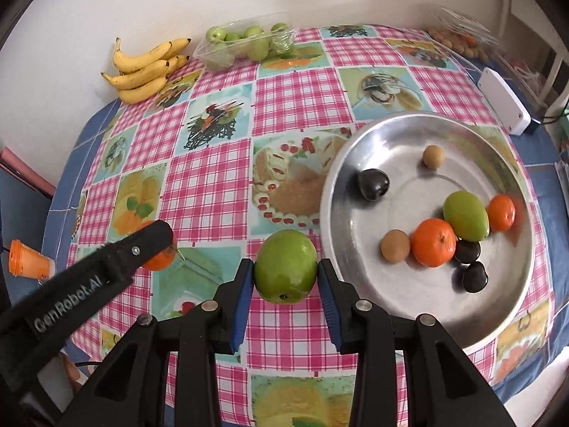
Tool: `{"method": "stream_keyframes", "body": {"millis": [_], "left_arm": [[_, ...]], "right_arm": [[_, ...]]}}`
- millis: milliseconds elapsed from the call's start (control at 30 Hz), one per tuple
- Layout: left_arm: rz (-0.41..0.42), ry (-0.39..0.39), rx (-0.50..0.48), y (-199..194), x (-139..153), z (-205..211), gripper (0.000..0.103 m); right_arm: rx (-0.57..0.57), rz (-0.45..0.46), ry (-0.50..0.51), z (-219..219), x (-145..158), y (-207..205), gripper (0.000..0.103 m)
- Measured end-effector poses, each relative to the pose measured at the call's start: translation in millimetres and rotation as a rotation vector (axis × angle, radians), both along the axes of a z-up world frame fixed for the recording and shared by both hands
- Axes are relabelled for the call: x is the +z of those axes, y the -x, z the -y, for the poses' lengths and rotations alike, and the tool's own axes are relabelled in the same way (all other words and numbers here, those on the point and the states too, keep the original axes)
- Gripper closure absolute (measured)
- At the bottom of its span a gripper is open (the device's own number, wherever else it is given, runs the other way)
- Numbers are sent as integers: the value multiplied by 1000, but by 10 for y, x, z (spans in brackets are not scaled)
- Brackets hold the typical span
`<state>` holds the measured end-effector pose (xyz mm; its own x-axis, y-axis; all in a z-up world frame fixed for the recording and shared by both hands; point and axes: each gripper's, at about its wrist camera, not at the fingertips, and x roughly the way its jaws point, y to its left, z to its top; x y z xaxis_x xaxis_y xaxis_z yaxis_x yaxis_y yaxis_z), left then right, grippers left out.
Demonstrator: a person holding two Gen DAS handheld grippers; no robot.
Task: Organize fruits
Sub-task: 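Carry the tangerine and green pear over the steel bowl with both tools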
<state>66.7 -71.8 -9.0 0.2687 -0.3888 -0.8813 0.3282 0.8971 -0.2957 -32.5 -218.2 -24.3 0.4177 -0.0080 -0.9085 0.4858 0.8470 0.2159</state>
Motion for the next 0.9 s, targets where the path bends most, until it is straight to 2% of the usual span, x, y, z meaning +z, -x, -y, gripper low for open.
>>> {"method": "stream_keyframes", "body": {"millis": [100,233,900], "left_arm": [[-7,10,6,20,-14,48,66],[3,24,-32,125,18,197,66],[39,25,-206,503,-51,1035,66]], "right_arm": [[-24,12,11,86,49,61,65],[-59,31,19,227,129,167,65],[-290,15,-34,1126,20,718,65]]}}
